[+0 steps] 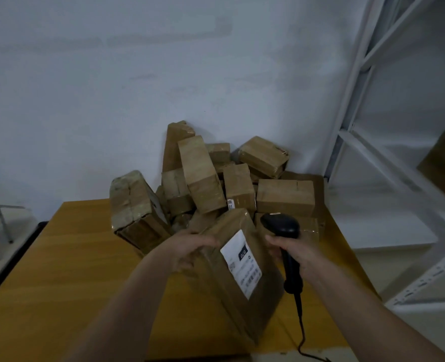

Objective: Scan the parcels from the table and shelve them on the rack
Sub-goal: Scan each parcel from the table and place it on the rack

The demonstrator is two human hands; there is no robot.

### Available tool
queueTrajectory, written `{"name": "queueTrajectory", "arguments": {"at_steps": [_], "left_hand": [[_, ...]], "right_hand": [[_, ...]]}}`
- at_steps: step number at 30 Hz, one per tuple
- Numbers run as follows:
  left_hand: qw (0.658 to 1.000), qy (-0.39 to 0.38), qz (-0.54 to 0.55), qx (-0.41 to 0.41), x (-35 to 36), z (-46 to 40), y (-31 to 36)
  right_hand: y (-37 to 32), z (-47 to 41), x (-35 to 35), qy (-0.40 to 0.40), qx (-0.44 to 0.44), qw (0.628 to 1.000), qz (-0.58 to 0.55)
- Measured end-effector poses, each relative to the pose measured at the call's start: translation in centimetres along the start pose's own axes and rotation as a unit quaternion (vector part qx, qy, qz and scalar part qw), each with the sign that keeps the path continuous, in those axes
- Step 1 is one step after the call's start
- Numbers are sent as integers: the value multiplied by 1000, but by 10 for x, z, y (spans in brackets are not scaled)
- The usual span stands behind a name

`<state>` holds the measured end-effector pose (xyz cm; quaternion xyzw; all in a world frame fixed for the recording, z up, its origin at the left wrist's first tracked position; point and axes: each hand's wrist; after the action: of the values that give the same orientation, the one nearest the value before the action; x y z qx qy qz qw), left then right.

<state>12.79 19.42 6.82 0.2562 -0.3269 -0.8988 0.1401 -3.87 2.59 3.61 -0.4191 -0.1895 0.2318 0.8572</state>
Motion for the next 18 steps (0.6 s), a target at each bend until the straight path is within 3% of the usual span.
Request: {"name": "queueTrajectory", "arguments": {"at_steps": [6, 9, 15, 18], "left_hand": [[994, 82, 49, 56, 3, 12, 0], [978, 122, 145, 85, 14, 17, 3], [891, 53, 436, 115, 70, 26, 14], [847, 27, 520, 106, 105, 29, 26]], "right_hand": [[-11, 9, -11, 34, -37, 998, -27], [-18, 9, -25, 62, -53, 996, -46], [-26, 23, -50, 63, -101, 987, -107], [-30, 29, -54, 38, -130, 979, -150]]}}
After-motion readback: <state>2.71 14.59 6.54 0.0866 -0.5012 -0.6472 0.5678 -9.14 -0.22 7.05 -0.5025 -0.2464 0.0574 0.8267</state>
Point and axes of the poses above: each hand's wrist, its own z-axis away from the middle knuckle, its own x-axis out of the palm, y = z × x, and after that the axes turned 10 degrees about -z, right-handed
